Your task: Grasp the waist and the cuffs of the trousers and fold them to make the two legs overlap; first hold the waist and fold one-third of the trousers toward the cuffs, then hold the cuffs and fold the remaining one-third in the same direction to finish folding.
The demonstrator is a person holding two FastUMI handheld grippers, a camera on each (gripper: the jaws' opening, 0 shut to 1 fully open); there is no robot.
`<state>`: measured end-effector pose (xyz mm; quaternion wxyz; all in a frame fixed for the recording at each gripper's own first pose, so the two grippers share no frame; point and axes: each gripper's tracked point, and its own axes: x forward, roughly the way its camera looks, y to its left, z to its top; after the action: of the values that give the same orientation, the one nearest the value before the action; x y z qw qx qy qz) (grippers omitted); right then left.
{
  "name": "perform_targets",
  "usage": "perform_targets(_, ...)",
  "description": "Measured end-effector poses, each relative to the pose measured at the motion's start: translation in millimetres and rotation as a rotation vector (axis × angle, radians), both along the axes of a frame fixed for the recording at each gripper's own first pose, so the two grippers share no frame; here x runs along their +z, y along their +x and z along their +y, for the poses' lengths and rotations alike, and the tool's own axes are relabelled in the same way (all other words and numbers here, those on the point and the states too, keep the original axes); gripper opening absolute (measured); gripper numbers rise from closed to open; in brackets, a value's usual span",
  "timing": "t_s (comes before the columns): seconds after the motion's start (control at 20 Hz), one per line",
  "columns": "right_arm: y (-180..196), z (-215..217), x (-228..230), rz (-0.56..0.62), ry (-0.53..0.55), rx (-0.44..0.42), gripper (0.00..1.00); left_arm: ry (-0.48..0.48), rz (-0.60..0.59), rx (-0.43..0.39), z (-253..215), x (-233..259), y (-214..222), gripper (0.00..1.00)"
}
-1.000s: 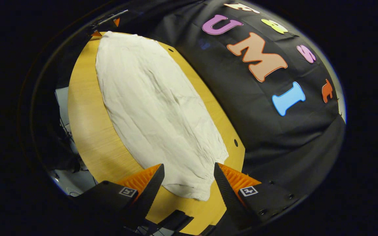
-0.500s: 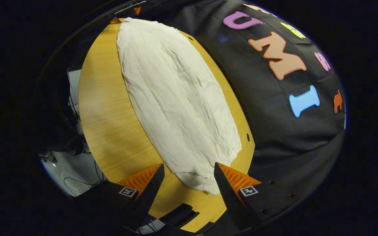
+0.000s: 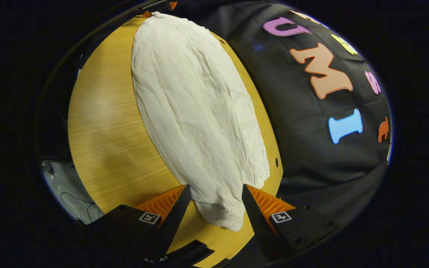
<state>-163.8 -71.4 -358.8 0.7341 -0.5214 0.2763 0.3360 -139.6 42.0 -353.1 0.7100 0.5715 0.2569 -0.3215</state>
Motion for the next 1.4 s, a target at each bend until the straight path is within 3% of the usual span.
perform_targets(0.2, 9, 4, -9, -0.001, -0.013, -0.001, 0.83, -0.001, -0.026, 0.007, -6, -1, 14, 0.93)
perform_targets(0.25, 9, 6, -13, 0.01, -0.017, -0.002, 0.71, -0.001, -0.028, 0.012, -6, -1, 18, 0.92)
perform_targets(0.3, 8, 6, -17, 0.021, -0.023, -0.002, 0.68, -0.004, -0.013, 0.017, -7, -4, 17, 0.92)
perform_targets(0.35, 4, 8, -20, 0.036, -0.027, 0.001, 0.51, -0.01, 0.024, 0.027, -6, -14, 13, 0.87)
perform_targets(0.4, 2, 7, -21, 0.04, -0.034, 0.004, 0.44, -0.01, 0.039, 0.029, -11, -16, 8, 0.76)
perform_targets(0.45, 2, 8, -22, 0.045, -0.036, 0.006, 0.32, -0.002, 0.038, 0.017, -13, -18, 6, 0.51)
perform_targets(0.55, 1, 8, -23, 0.051, -0.035, -0.009, 0.2, 0.014, 0.025, 0.004, -12, -20, 2, 0.33)
perform_targets(0.6, 2, 7, -24, 0.062, -0.03, -0.023, 0.2, 0.01, 0.033, 0.009, -13, -23, 1, 0.31)
perform_targets(0.7, 1, 6, -25, 0.09, -0.015, -0.049, 0.17, -0.005, 0.061, 0.029, -14, -26, -3, 0.18)
perform_targets(0.75, 4, 7, -26, 0.095, -0.015, -0.054, 0.19, -0.006, 0.058, 0.034, -12, -27, -2, 0.07)
perform_targets(0.8, 3, 6, -24, 0.098, -0.016, -0.05, 0.19, -0.001, 0.057, 0.031, -12, -27, -2, 0.03)
perform_targets(1.1, 12, 7, -14, 0.088, -0.008, -0.062, 0.16, -0.031, 0.116, 0.094, -11, -24, -3, 0.0)
perform_targets(1.4, 36, 0, 24, -0.003, 0.026, -0.077, 0.16, -0.015, 0.062, 0.105, -2, 8, 8, 0.0)
